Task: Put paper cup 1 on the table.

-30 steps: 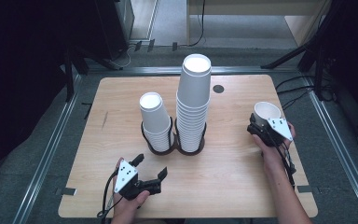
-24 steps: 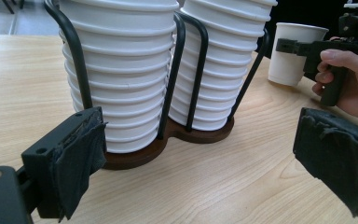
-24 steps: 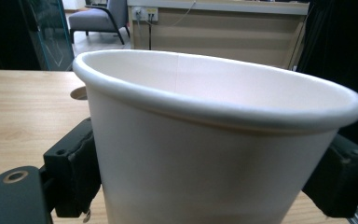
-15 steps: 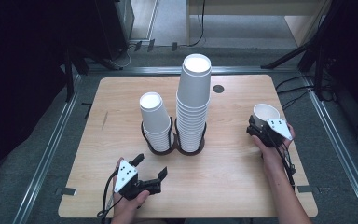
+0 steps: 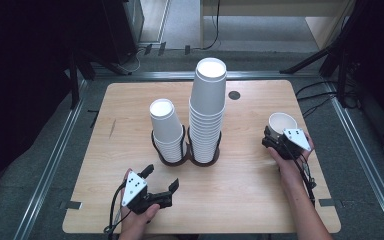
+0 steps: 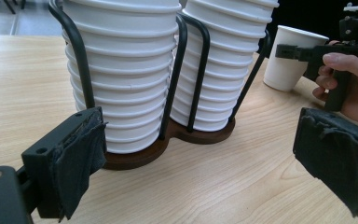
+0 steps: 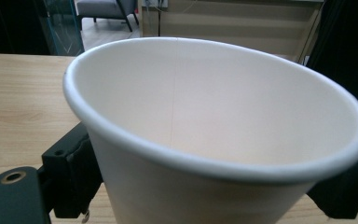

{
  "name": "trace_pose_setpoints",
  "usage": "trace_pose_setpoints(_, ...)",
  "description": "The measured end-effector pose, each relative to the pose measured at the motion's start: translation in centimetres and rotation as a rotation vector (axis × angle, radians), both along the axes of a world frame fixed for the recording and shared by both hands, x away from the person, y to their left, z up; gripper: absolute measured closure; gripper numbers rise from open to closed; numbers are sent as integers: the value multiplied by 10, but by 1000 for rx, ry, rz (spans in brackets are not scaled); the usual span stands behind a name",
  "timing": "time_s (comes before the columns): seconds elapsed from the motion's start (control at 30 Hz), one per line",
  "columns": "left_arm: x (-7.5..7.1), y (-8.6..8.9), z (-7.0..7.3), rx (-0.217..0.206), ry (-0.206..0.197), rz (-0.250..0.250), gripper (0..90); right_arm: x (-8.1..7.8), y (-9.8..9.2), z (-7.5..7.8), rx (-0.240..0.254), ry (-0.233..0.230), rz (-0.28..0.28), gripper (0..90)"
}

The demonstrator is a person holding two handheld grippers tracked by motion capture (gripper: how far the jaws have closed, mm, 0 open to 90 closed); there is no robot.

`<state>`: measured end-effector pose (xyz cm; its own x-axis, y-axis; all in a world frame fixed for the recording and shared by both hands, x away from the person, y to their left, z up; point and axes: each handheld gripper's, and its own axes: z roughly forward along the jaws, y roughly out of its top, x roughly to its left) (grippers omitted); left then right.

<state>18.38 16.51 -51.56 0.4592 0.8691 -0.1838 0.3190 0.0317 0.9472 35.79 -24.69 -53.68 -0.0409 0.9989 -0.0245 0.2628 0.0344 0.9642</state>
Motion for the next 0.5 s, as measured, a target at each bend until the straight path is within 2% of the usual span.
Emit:
trace_pose_setpoints(0.37,2,-2,2,-3,-2,-7,26,-4,0,-3,-7,22,4,110)
trace_pose_setpoints(0.5,3,-3,2,-3,-6,-10,26,-5,-1,-3,7,26,21,68)
